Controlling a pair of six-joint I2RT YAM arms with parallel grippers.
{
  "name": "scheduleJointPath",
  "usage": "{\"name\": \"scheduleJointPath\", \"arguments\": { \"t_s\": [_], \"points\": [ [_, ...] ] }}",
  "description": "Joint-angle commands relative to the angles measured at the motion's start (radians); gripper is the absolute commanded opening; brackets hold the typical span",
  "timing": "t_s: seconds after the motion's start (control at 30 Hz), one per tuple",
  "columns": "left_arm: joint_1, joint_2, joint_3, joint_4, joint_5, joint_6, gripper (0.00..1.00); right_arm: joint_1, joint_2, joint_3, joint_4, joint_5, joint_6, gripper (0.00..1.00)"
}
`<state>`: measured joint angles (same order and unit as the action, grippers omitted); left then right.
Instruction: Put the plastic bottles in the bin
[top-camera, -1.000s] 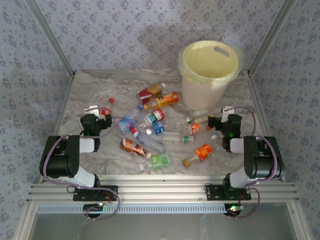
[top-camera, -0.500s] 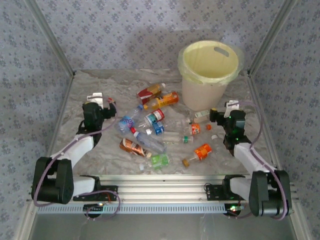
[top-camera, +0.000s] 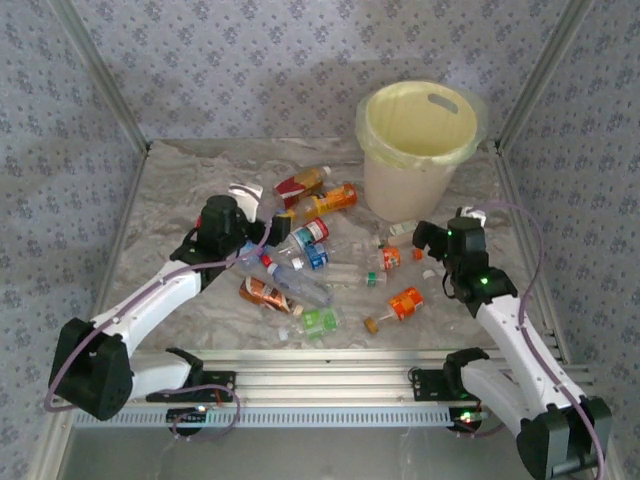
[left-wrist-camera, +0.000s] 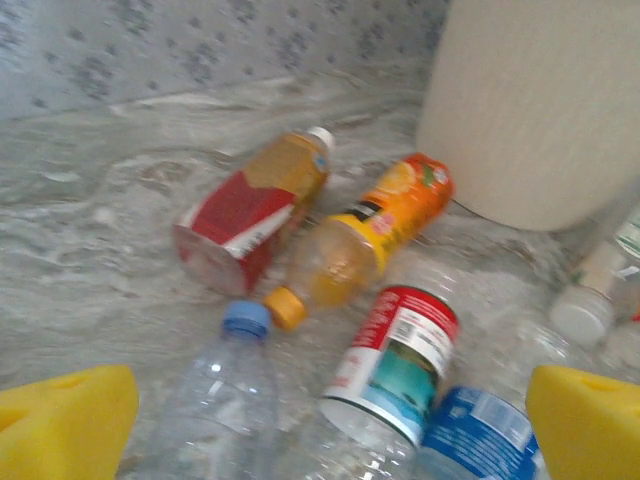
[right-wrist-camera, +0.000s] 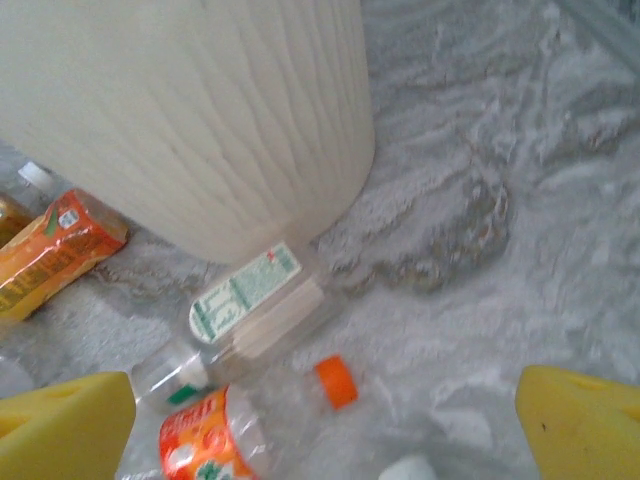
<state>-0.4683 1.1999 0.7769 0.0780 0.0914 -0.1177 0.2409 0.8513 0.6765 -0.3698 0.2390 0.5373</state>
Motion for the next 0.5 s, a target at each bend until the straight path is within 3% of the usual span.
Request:
{"name": "scheduleJointPath", "arguments": {
  "t_s": [0.0,0.1,0.27,0.47],
  "points": [
    [-0.012,-0.038,0.008,-0.027,0.128,0.001,1.00,0.023,-0.025,0.009,-0.165,-0.047,0.246,0.95],
    [-0.017,-0.046,0.000,0.007,0.239,0.014,1.00,0.039,-0.044,-0.015,-0.166,-0.068,0.376,0.89],
    [-0.047,-0.045,-0.077,0.137,0.310,-0.015,1.00,0.041,-0.027,-0.007,-0.149,-0.107,0.466,0.83],
    [-0.114,-0.015,-0.126,0.180,0.338,0.010,1.00,0.059,0.051,-0.041,-0.052,-0.151,0.616,0.76]
  ]
}}
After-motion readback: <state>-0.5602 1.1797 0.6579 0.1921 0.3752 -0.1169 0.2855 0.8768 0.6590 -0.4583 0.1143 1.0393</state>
